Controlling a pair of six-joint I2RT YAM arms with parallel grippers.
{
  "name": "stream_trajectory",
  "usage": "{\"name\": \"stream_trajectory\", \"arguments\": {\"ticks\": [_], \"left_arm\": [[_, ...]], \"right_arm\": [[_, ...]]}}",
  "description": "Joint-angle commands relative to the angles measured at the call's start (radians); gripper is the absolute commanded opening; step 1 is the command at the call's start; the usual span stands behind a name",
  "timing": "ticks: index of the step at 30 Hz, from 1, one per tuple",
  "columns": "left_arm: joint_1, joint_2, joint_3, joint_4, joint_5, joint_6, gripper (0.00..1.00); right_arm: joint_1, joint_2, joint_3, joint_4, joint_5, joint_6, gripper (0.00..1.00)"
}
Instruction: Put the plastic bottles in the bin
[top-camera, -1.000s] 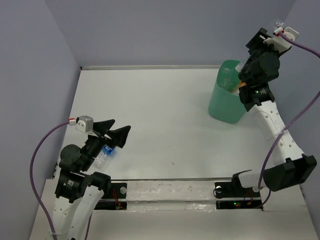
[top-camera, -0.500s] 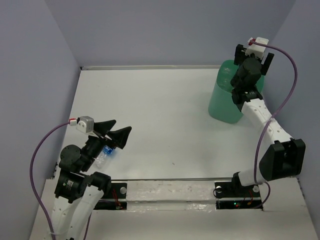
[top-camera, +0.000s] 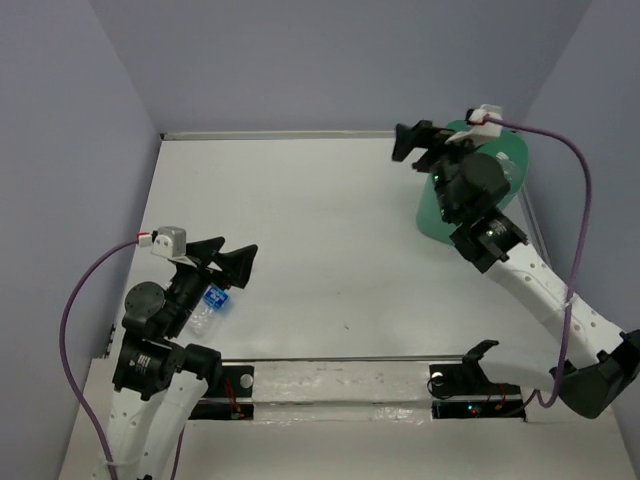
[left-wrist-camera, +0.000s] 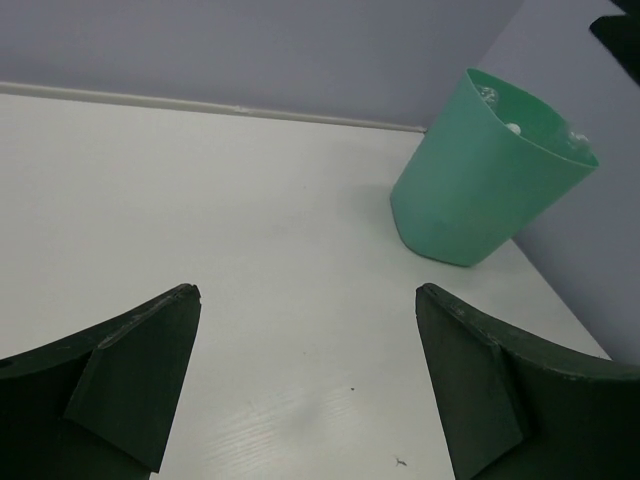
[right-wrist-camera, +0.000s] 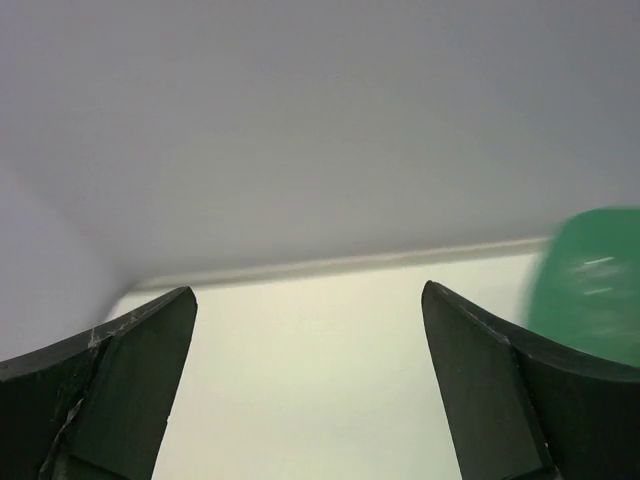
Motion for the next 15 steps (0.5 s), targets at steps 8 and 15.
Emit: {"name": "stream_trajectory", "arguments": {"ticks": [8,15], "left_arm": [[0.005,-0.047,0.143,-0.101,-0.453,0.001,0.99],[0.007,-0.061,0.089,-0.126,-0.521,-0.063,0.99]], "right_arm": [[0.608,0.47,-0.135,0.095,-0.06,0.645,1.0],[0.68,0.752,0.068,0.095,-0.154,0.804,1.0]]}}
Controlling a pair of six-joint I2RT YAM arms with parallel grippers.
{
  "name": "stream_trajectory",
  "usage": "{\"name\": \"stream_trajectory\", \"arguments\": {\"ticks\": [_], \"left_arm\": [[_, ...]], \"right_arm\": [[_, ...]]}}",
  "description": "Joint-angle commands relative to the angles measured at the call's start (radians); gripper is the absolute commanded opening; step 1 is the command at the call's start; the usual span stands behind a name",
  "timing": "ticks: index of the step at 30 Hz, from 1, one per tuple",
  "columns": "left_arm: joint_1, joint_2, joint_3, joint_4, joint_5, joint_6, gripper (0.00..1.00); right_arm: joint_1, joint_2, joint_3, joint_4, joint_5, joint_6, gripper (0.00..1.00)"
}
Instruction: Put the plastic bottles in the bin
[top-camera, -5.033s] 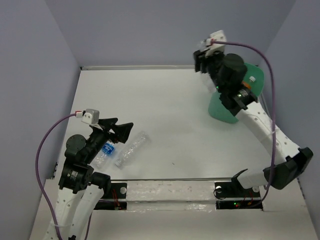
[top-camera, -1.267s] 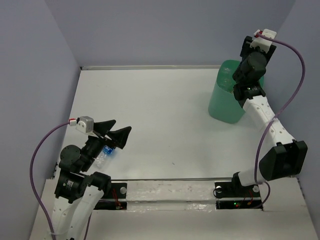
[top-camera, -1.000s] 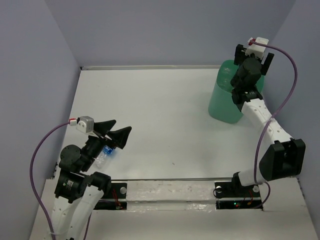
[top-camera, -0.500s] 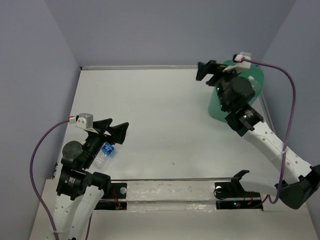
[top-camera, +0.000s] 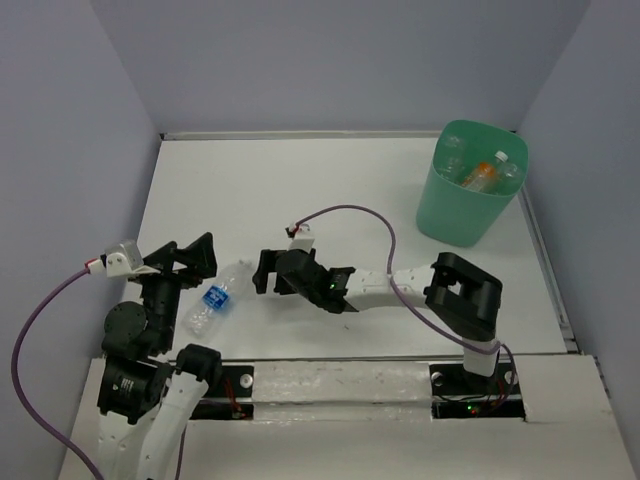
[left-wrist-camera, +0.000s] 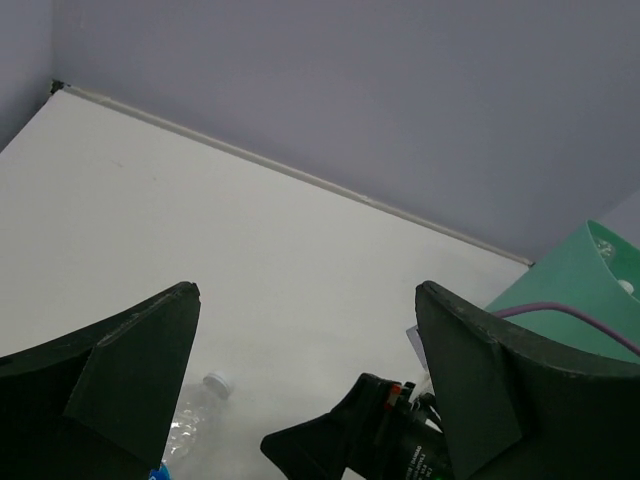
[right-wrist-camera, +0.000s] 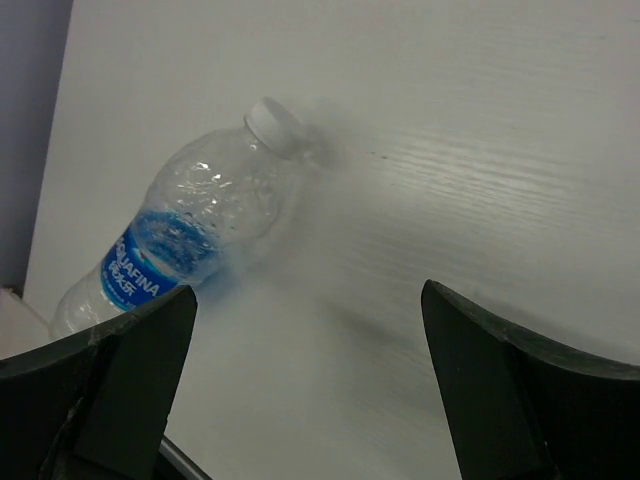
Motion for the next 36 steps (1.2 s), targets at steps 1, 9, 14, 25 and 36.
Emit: {"name": "stream_trajectory", "arguments": {"ticks": [1,9,14,25,36], "left_arm": [[0.004,0.018,-0.018,-0.003,-0.08,-0.028,0.99],[0.006,0.023,-0.027,0.019,-0.028,-0.017,0.99],[0.007,0.012,-0.034,0.032,-0.013,-0.011,0.99],[0.006,0.012,-0.041,0.048,0.013,-0.003,0.99],[0.007,0.005,-0.047,0.063,0.045,0.006,0.99]], "right_arm": [[0.024,0.062,0.168,0.062,-0.052,0.153,1.0],[0.024,0.293,0.36,0.016,-0.093,0.211,1.0],[0.024,0.428,0.509,-0.092,-0.156,0.225,1.0],[0.024,0.434,0.46,-0.112,-0.078,0.243,0.58],[-0.129,-0.159,-0.055,0.083,0.213,-0.032,0.44]]}}
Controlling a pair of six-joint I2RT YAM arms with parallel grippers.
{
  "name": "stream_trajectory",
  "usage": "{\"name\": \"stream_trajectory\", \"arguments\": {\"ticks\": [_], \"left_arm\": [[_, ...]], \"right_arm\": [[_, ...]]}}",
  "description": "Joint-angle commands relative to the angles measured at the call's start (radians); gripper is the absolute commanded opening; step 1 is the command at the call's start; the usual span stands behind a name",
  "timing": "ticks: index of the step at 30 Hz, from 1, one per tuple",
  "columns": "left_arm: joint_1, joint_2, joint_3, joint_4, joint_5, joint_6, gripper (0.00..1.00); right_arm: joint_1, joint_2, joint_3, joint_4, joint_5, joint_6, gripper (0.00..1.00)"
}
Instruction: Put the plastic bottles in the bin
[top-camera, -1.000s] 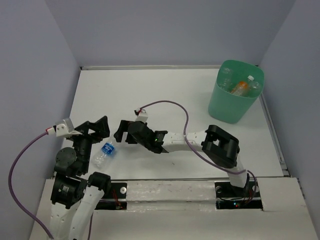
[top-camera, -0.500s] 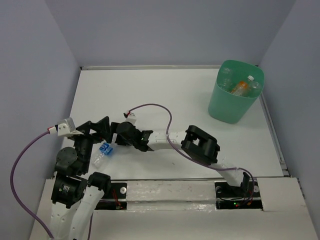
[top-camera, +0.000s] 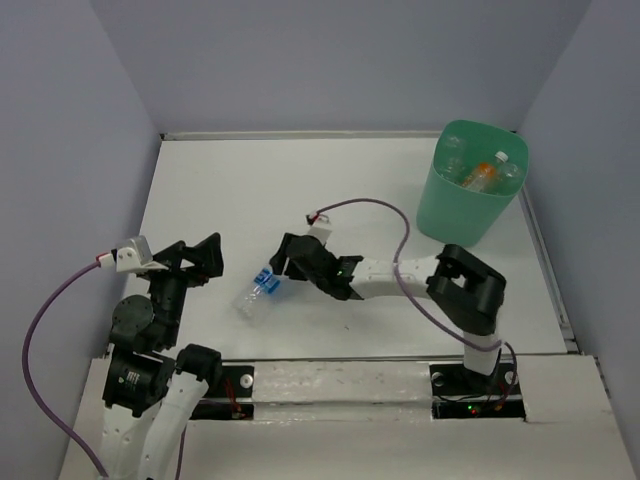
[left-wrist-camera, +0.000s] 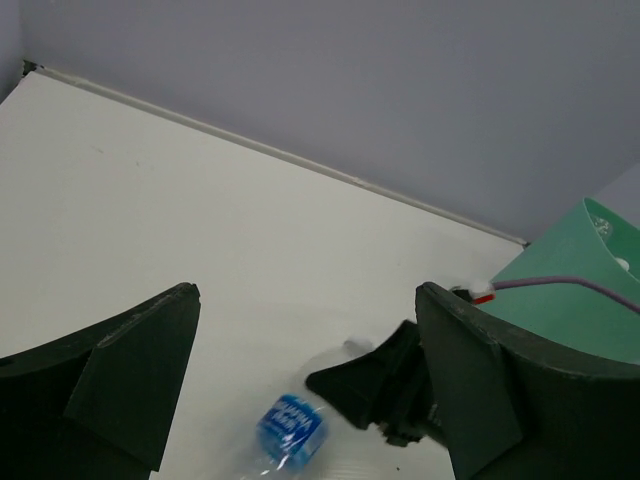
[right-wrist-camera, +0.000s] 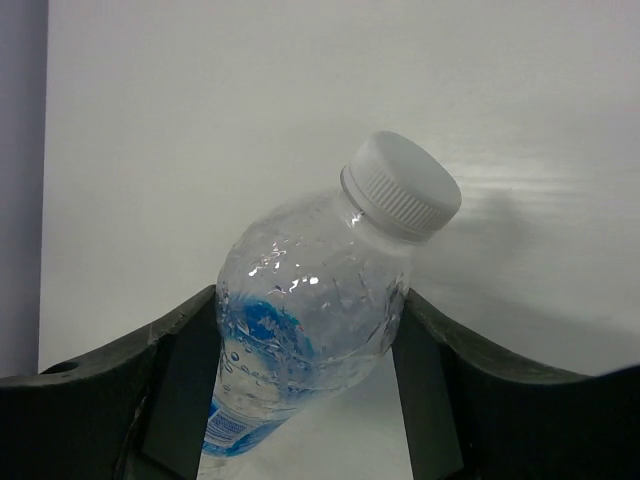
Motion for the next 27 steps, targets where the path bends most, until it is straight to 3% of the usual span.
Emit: {"name": "stream_trajectory", "arguments": {"ticks": [1,5,8,9,12,15,22,27], "left_arm": [[0.007,-0.011,-0.009,0.057,0.026,0.022,0.99],[0.006,-0.021,-0.011,0.065,0.046,0.025,0.99],[-0.002,-0.042,-0.014,0.071,0.055,0.028,0.99],[-0.007,-0.054,-0.015,0.071,0.055,0.028,0.99],[-0.025,-0.074,-0.017,0.07,0.054,0.03,0.99],[-0.046,-0.103,-0.015,0.067,0.048,0.033,0.99],[-0.094,-0.128,-0.014,0.059,0.032,0.033,0.99],[-0.111,-0.137,-0.014,0.059,0.025,0.033,0.99]], "right_arm": [[-0.083,-0.347,-0.173,0.111,0.272,-0.255,0.44],[-0.221,-0.751,-0.264,0.112,0.392,-0.511,0.44],[-0.39,-0.889,-0.197,0.111,0.469,-0.791,0.44],[-0.465,-0.898,-0.119,0.112,0.522,-0.941,0.44],[-0.598,-0.866,0.038,0.154,0.555,-1.189,0.44],[-0.726,-0.791,0.133,0.174,0.55,-1.33,0.44],[-0.83,-0.616,0.224,0.26,0.53,-1.557,0.45],[-0.84,-0.608,0.141,0.277,0.555,-1.553,0.46]]}}
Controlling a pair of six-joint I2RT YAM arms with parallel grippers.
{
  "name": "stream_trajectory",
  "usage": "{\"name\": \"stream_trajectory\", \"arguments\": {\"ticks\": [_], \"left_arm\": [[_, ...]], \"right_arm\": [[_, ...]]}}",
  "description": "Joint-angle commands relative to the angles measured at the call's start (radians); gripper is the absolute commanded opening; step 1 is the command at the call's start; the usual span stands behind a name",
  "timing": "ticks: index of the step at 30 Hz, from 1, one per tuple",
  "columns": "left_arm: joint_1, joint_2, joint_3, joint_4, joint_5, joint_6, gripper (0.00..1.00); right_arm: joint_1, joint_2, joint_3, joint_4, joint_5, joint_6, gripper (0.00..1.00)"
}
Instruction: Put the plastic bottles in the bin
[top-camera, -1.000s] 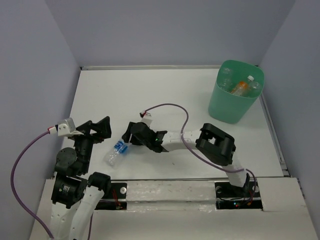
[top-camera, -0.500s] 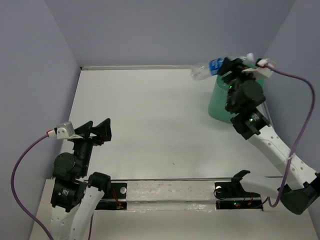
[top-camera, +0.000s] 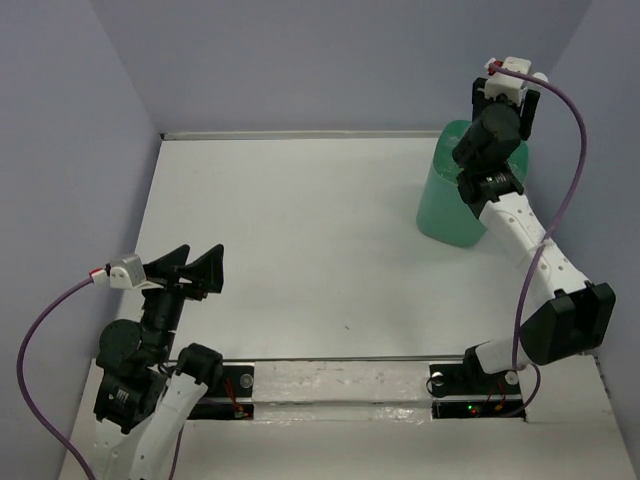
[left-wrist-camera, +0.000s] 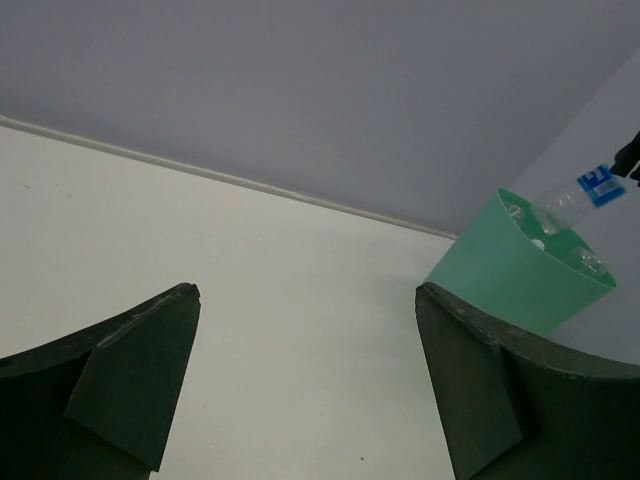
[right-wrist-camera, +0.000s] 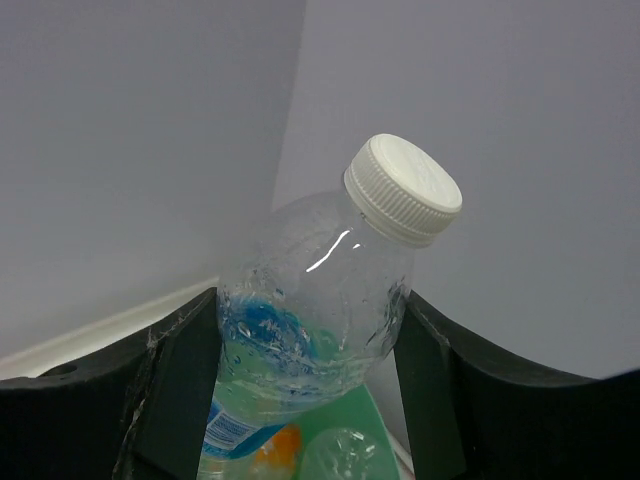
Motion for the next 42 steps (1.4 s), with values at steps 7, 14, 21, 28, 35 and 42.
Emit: {"name": "stream_trajectory", "arguments": {"ticks": [7,14,21,28,35,42], "left_arm": [[-0.021,-0.024,-0.002,0.041,-0.009,0.016,0.99],[-0.021,-0.009,0.005,0.027,-0.042,0.005,0.99],[-0.015,0.044,0.006,0.021,-0.04,0.002,0.99],[-0.009,0.071,0.008,0.018,-0.057,-0.001,0.99],[-0.009,0.119,0.011,0.052,0.01,0.015,0.99],[-0.009,0.241,0.162,0.099,0.124,-0.022,0.99]], "right_arm": [[-0.006,-0.054,-0.183,0.019,-0.03,-0.036,0.49],[-0.006,-0.04,-0.229,-0.034,-0.036,0.013,0.83],[-0.006,-0.089,-0.085,-0.296,-0.133,0.228,1.0],[-0.006,-0.251,-0.011,-0.493,-0.369,0.506,1.0],[-0.006,-0.532,-0.131,-0.462,-0.82,0.745,1.0],[-0.006,-0.835,-0.229,-0.475,-1.05,0.852,1.0]]}}
